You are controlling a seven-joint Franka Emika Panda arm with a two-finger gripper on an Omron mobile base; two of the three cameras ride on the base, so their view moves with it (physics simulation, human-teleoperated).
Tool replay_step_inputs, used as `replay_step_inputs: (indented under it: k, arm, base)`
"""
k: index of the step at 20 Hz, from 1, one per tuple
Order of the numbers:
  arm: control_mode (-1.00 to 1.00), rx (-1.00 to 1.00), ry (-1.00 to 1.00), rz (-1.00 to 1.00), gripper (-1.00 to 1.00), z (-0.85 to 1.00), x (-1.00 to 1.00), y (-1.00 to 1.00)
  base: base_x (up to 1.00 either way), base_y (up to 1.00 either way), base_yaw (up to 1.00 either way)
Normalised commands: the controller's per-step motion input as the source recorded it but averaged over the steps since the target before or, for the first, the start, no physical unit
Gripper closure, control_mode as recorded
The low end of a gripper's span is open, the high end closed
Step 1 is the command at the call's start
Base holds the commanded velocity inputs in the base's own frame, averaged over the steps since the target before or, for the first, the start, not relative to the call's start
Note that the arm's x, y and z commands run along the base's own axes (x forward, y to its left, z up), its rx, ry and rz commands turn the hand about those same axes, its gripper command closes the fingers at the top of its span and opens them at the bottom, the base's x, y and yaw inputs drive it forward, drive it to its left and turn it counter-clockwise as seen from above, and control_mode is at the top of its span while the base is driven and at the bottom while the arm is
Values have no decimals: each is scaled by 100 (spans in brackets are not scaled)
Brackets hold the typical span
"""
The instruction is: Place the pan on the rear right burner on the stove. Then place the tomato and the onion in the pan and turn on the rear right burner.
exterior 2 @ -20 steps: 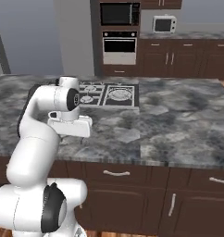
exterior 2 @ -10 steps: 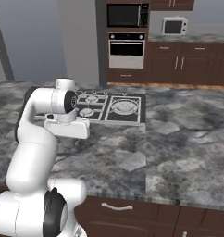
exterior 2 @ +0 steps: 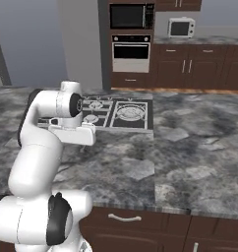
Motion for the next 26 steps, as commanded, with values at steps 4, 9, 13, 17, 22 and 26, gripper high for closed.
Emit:
replay_step_inputs:
  k: [4, 9, 13, 17, 22, 26]
  arm:
    - [-100, 0, 0, 0, -100, 0, 0, 0]
    - [-100, -6, 2, -7, -100, 0, 31, 57]
    - [-100, -7, 0, -18, -100, 0, 62, 100]
    - [-100, -2, -6, -18, -100, 15, 88, 72]
    - [-100, 6, -1, -13, -100, 1, 81, 29]
    - [-100, 2, -1, -16, -100, 7, 36, 49]
  base:
    - [0, 0, 0]
    - [0, 0, 0]
    - [0, 0, 0]
    - [0, 0, 0]
    - [0, 0, 0]
    - [0, 0, 0]
